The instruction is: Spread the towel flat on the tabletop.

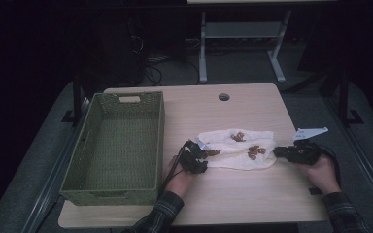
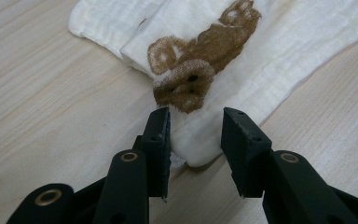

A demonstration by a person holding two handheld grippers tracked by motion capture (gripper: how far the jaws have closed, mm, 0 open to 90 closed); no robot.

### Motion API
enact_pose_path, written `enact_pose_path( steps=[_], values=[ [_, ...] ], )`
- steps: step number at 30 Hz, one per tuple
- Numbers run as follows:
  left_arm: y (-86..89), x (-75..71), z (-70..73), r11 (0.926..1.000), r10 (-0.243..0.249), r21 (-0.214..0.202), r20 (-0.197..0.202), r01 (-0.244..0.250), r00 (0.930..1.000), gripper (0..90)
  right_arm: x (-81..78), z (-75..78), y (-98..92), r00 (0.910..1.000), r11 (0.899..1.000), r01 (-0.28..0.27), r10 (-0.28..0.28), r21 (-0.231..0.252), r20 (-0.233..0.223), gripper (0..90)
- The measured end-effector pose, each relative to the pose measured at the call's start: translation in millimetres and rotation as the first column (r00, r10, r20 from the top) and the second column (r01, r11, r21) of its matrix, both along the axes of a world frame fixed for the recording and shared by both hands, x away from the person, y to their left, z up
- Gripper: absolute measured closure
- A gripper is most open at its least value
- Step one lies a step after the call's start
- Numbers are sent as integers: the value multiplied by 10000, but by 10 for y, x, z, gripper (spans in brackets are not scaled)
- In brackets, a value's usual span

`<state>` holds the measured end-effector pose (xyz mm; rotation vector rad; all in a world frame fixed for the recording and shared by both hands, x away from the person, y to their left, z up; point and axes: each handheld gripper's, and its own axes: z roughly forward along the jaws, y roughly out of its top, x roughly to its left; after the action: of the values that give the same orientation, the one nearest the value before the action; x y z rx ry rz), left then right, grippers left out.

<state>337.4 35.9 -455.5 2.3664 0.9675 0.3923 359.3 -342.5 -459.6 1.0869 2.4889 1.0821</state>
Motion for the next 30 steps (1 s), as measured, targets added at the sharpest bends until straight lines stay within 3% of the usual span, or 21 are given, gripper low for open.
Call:
enact_pose_path(
  steps=[5, 8, 10, 13, 15, 18, 24, 30],
  values=[
    [3, 4, -2, 10000, -16, -52, -37, 16, 10000, 631, 175, -20, 86, 9999, 9999, 32, -30, -150, 131, 897],
    [4, 5, -3, 10000, -18, -60, -43, 18, 10000, 633, 276, 12, 108, 9990, 9999, 119, -120, 30, 432, 899],
    [3, 4, -2, 10000, -20, -54, -41, 20, 10000, 634, 359, -7, 137, 9978, 9994, 308, -298, -160, 597, 899],
    [5, 6, -3, 10000, -6, -83, -65, 6, 10000, 634, 457, -73, 148, 9972, 9984, 539, -530, -156, 534, 851],
    [7, 7, -3, 10000, -15, -81, -69, 15, 10000, 634, 431, -39, 114, 9963, 9980, 626, -622, -48, 599, 792],
    [8, 10, -4, 9999, -9, -116, -94, 8, 10000, 637, 293, 43, 22, 9960, 9976, 658, -670, 218, 591, 772],
    [4, 12, -3, 9999, -23, -120, -123, 22, 9999, 648, 49, -30, -53, 9988, 9988, 472, -472, -88, 101, 754],
    [-5, 14, -6, 9997, -23, -234, -156, 19, 9999, 668, 114, -86, -14, 9992, 9991, 396, -394, 143, -118, 733]
  ],
)
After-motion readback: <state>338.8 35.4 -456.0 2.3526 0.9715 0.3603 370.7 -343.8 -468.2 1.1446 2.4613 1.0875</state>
